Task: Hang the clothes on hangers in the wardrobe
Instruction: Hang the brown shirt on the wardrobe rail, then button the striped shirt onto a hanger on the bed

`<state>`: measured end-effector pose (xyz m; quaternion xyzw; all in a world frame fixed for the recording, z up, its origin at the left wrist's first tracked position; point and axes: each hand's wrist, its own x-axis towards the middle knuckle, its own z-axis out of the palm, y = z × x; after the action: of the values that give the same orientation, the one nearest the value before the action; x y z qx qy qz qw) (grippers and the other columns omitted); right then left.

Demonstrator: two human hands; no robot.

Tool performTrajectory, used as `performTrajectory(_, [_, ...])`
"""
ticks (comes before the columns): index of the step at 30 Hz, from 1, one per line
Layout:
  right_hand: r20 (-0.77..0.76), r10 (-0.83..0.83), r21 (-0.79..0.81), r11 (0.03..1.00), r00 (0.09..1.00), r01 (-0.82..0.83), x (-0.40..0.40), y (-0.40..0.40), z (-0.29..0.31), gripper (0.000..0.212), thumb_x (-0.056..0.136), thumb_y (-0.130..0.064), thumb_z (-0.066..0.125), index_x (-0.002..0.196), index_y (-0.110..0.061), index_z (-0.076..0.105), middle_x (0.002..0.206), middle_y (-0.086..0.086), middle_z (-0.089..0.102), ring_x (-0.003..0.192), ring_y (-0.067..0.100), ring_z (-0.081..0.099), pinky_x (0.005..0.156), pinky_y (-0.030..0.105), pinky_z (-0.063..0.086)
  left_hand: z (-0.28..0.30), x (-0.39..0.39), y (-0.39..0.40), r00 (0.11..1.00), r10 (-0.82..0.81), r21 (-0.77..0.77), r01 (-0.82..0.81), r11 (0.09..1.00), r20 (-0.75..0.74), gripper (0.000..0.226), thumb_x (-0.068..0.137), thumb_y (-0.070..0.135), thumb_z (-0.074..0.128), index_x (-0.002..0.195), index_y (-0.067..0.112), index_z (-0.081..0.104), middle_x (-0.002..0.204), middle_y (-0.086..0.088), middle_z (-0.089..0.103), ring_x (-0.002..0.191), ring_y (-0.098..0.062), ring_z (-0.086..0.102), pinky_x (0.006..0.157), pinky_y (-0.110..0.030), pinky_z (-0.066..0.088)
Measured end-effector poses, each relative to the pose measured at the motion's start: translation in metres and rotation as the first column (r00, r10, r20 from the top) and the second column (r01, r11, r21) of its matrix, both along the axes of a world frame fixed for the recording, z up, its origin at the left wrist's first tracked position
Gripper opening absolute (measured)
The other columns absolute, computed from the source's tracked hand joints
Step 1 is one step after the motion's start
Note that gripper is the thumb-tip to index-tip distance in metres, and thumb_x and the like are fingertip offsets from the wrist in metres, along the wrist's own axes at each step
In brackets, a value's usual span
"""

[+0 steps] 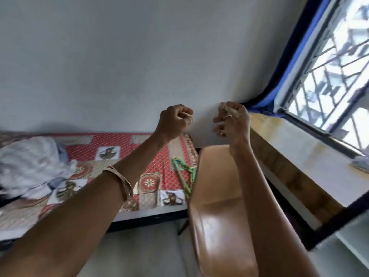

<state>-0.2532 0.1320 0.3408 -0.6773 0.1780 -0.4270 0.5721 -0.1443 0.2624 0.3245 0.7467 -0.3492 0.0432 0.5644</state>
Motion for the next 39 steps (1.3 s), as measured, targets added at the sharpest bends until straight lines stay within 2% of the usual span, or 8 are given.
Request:
performTrajectory(5, [-0.14, 0.172, 0.051, 0.985, 0.975, -0.166, 0.102, 0.055, -0.049, 0.033, 0.093, -0.031, 0.063, 0.12, -0.018, 0.05, 0.072, 0.005, 0.069, 0.043, 0.018, 0.057, 0.043, 0.023, 0.042, -0.051, 0.083, 0.073, 0.98, 0.184, 0.085, -0.177, 0.981, -0.073, 0.015, 0.083, 0.016, 0.065, 0.097, 0.015, 0.072, 0.088, -0.002, 0.071, 0.075, -0.011, 0.063, 0.071, -0.018, 0.048])
performTrajectory(10, [-0.235, 0.353, 0.091, 0.936, 0.906, -0.341, 0.224, 0.112, -0.101, 0.032, 0.095, -0.029, 0.06, 0.122, -0.016, 0.047, 0.075, 0.008, 0.068, 0.045, 0.018, 0.057, 0.043, 0.023, 0.044, -0.112, 0.181, 0.142, 0.923, 0.351, 0.189, -0.32, 0.928, -0.161, 0.013, 0.082, 0.014, 0.067, 0.094, 0.012, 0.072, 0.09, -0.008, 0.072, 0.084, -0.021, 0.068, 0.075, -0.025, 0.052])
performTrajectory(14, [-0.31, 0.445, 0.142, 0.896, 0.841, -0.422, 0.294, 0.146, -0.136, 0.032, 0.095, -0.026, 0.06, 0.122, -0.013, 0.048, 0.078, 0.012, 0.068, 0.046, 0.017, 0.056, 0.042, 0.022, 0.042, -0.15, 0.24, 0.178, 0.876, 0.435, 0.273, -0.374, 0.886, -0.21, 0.012, 0.082, 0.013, 0.066, 0.094, 0.01, 0.071, 0.088, -0.006, 0.071, 0.077, -0.016, 0.061, 0.063, -0.018, 0.039])
performTrajectory(16, [-0.374, 0.502, 0.184, 0.864, 0.78, -0.468, 0.393, 0.181, -0.164, 0.032, 0.095, -0.026, 0.061, 0.122, -0.013, 0.049, 0.08, 0.013, 0.069, 0.049, 0.019, 0.058, 0.042, 0.023, 0.043, -0.167, 0.323, 0.212, 0.803, 0.525, 0.334, -0.432, 0.838, -0.281, 0.014, 0.082, 0.011, 0.066, 0.095, 0.009, 0.07, 0.087, -0.005, 0.069, 0.074, -0.013, 0.057, 0.056, -0.016, 0.036])
performTrajectory(25, [-0.598, 0.557, 0.197, 0.8, 0.577, -0.567, 0.535, 0.252, -0.229, 0.02, 0.097, -0.013, 0.053, 0.117, -0.015, 0.052, 0.083, 0.008, 0.072, 0.054, 0.018, 0.062, 0.043, 0.023, 0.041, -0.233, 0.449, 0.301, 0.653, 0.655, 0.426, -0.505, 0.75, -0.38, 0.016, 0.086, 0.012, 0.065, 0.102, 0.009, 0.068, 0.088, -0.002, 0.063, 0.083, -0.016, 0.056, 0.069, -0.02, 0.038])
performTrajectory(31, [-0.698, 0.587, 0.267, 0.744, 0.409, -0.612, 0.657, 0.346, -0.317, 0.017, 0.096, -0.005, 0.048, 0.112, -0.008, 0.056, 0.084, 0.013, 0.068, 0.06, 0.021, 0.061, 0.045, 0.025, 0.042, -0.316, 0.564, 0.402, 0.439, 0.741, 0.551, -0.496, 0.671, -0.508, 0.019, 0.085, 0.015, 0.066, 0.103, 0.01, 0.069, 0.105, -0.009, 0.068, 0.101, -0.026, 0.061, 0.082, -0.028, 0.048])
performTrajectory(34, [-0.744, 0.59, 0.326, 0.731, 0.314, -0.6, 0.711, 0.389, -0.363, 0.025, 0.09, 0.007, 0.044, 0.099, -0.011, 0.059, 0.081, 0.006, 0.067, 0.059, 0.018, 0.062, 0.047, 0.025, 0.045, -0.358, 0.61, 0.453, 0.37, 0.761, 0.612, -0.453, 0.648, -0.533, 0.021, 0.084, 0.016, 0.067, 0.104, 0.009, 0.068, 0.111, -0.013, 0.067, 0.107, -0.03, 0.06, 0.09, -0.033, 0.049])
performTrajectory(39, [-0.814, 0.56, 0.424, 0.754, 0.154, -0.501, 0.781, 0.437, -0.437, 0.019, 0.089, 0.003, 0.053, 0.076, -0.009, 0.061, 0.076, 0.014, 0.067, 0.07, 0.027, 0.063, 0.064, 0.039, 0.05, -0.406, 0.662, 0.511, 0.285, 0.769, 0.67, -0.378, 0.639, -0.572, 0.023, 0.086, 0.014, 0.065, 0.107, 0.007, 0.069, 0.113, -0.012, 0.067, 0.11, -0.029, 0.059, 0.093, -0.031, 0.048])
